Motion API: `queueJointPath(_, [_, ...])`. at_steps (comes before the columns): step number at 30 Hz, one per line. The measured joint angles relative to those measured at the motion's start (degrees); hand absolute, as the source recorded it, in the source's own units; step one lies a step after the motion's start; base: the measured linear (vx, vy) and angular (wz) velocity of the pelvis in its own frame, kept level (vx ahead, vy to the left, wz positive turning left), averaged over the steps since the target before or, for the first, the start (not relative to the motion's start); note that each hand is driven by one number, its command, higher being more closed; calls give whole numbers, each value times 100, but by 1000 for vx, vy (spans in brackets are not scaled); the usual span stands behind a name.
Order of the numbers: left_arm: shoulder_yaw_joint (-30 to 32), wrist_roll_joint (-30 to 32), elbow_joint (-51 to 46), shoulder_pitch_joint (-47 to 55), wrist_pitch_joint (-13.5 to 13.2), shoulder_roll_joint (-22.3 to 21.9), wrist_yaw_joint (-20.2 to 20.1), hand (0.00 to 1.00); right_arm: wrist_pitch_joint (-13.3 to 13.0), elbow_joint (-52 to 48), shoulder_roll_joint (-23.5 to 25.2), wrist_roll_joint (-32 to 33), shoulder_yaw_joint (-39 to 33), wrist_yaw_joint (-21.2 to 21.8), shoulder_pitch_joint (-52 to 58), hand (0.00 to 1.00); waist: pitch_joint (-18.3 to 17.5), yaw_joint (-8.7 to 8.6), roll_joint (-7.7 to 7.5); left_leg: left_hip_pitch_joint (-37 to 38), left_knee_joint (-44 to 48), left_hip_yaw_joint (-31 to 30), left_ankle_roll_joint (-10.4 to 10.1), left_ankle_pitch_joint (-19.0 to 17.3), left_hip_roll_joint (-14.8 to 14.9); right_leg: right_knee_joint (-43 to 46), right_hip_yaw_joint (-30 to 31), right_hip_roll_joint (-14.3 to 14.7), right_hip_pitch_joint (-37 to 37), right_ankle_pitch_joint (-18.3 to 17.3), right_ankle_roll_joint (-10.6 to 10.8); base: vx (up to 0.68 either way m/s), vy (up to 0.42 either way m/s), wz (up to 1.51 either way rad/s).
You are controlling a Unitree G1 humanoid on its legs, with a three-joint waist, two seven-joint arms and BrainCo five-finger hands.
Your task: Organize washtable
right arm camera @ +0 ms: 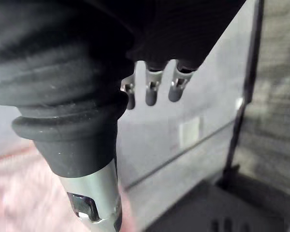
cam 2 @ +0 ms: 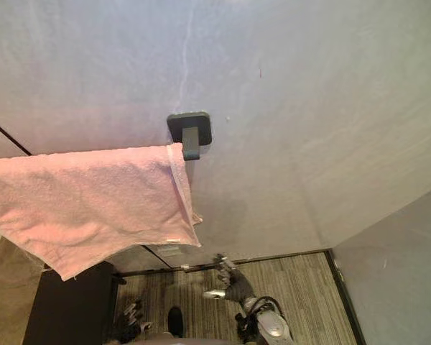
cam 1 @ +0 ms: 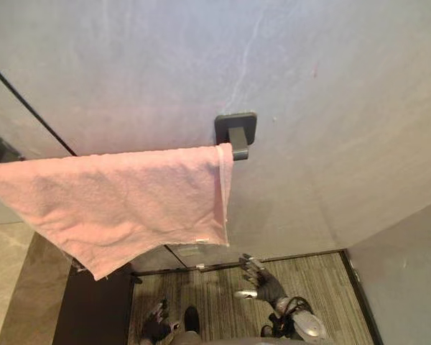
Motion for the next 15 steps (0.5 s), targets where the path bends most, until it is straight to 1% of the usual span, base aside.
queueJointPath(2, [-587, -900, -982, 345, 0, 388, -425, 0, -4, -271, -74, 210, 727, 174, -585, 0, 22, 24, 38, 39, -3, -8, -11, -16, 1, 7, 1, -3, 37, -1, 2, -62, -1, 1])
queueJointPath(3, [-771, -1149, -1222, 388, 2, 521, -550, 0, -5, -333, -94, 243, 930, 221, -811, 0, 31, 28, 52, 47, -4, -10, -12, -16, -3, 11, 2, -8, 41, 0, 3, -50, 8, 1])
queueJointPath(5, [-1362, -2151, -1947, 338, 42, 1121, -975, 0, -7, -401, -96, 497, 1623, 269, -1664, 0, 55, 22, 97, 92, -4, -18, -35, -35, -16, 41, -1, -17, 73, 4, 11, -67, 13, 0])
queueJointPath(6, [-1491, -2385, -2105, 309, 81, 1279, -1061, 0, -2, -418, -106, 587, 1770, 275, -1847, 0, 63, 19, 100, 118, -4, -15, -34, -37, -19, 52, -2, -20, 95, 3, 12, -56, 14, -1])
queueJointPath(7, [-1691, -2731, -2346, 274, 134, 1551, -1191, 0, 10, -475, -124, 673, 1966, 303, -2091, 0, 60, 17, 96, 146, -4, -4, -31, -39, -22, 74, 1, -26, 105, -1, 18, -39, 13, -1])
queueJointPath(9, [-2151, -3648, -2930, 213, 345, 2306, -1622, 0, 31, -785, -292, 1134, 2403, 446, -2576, 0, 57, 3, 87, 162, -3, 12, -25, -33, -32, 114, 2, -40, 101, -6, 25, -19, 8, -1])
queueJointPath(10, [-2225, -3828, -3026, 197, 397, 2457, -1698, 0, 31, -860, -345, 1269, 2480, 481, -2660, 0, 55, 1, 85, 166, -2, 11, -12, -24, -37, 117, 2, -46, 103, -7, 26, 0, 0, 0])
queueJointPath(11, [-2308, -4136, -3179, 147, 496, 2699, -1822, 0, 37, -1002, -435, 1547, 2561, 522, -2760, 0, 54, 2, 84, 183, -2, 10, -3, -16, -48, 123, 2, -59, 115, -8, 28, 0, 0, 0])
queueJointPath(13, [-2331, -4473, -3394, 44, 534, 2967, -1849, 0, 40, -1153, -556, 1914, 2655, 527, -2923, 0, 55, 0, 84, 244, -1, -3, 1, -13, -72, 124, 0, -80, 178, -13, 36, 0, 0, 0])
queueJointPath(14, [-2329, -4524, -3466, -14, 536, 3033, -1848, 0, 41, -1211, -593, 1998, 2661, 528, -2962, 0, 54, 0, 83, 269, -2, -11, 1, -13, -81, 124, -5, -88, 209, -20, 45, 0, 0, 0])
queueJointPath(15, [-2317, -4687, -3613, -114, 528, 3122, -1845, 0, 38, -1312, -652, 2244, 2670, 535, -3073, 0, 54, -1, 84, 317, -2, -23, 1, -13, -96, 129, -15, -99, 258, -31, 59, 13, 7, 7])
